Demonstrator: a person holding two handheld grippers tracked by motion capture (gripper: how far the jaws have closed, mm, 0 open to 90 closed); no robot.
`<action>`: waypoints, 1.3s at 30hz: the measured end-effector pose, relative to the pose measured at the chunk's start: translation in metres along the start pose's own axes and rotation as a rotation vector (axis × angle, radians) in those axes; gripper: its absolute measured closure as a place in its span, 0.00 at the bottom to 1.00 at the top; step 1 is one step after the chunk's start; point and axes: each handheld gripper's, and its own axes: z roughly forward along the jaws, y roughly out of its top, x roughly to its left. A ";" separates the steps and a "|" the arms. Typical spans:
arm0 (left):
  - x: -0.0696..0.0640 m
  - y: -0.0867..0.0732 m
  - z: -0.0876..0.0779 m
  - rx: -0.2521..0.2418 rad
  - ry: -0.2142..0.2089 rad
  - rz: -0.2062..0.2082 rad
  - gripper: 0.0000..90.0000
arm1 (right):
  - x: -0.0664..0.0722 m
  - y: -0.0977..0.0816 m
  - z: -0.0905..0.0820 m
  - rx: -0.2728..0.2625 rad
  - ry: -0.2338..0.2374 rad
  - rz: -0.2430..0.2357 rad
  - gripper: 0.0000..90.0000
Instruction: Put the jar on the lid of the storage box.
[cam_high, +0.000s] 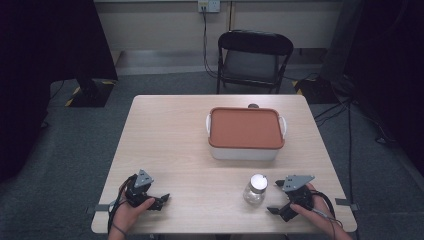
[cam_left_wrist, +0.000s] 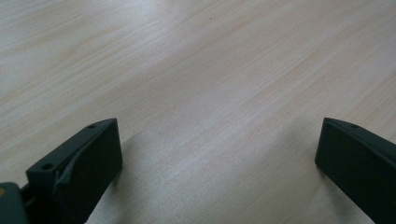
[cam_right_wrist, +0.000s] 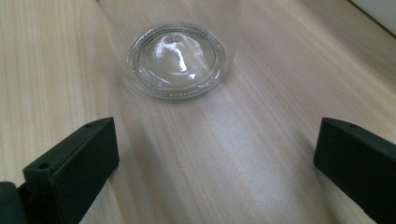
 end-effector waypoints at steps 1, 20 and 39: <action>0.000 0.000 0.000 0.000 0.000 0.000 0.00 | 0.000 0.000 0.000 0.000 0.000 0.000 0.00; 0.000 0.000 0.000 0.000 0.001 -0.001 0.00 | 0.000 0.002 0.000 0.001 -0.011 0.032 0.01; 0.000 0.000 0.000 0.001 0.001 -0.001 0.00 | 0.005 0.024 -0.004 -0.077 0.023 0.053 0.01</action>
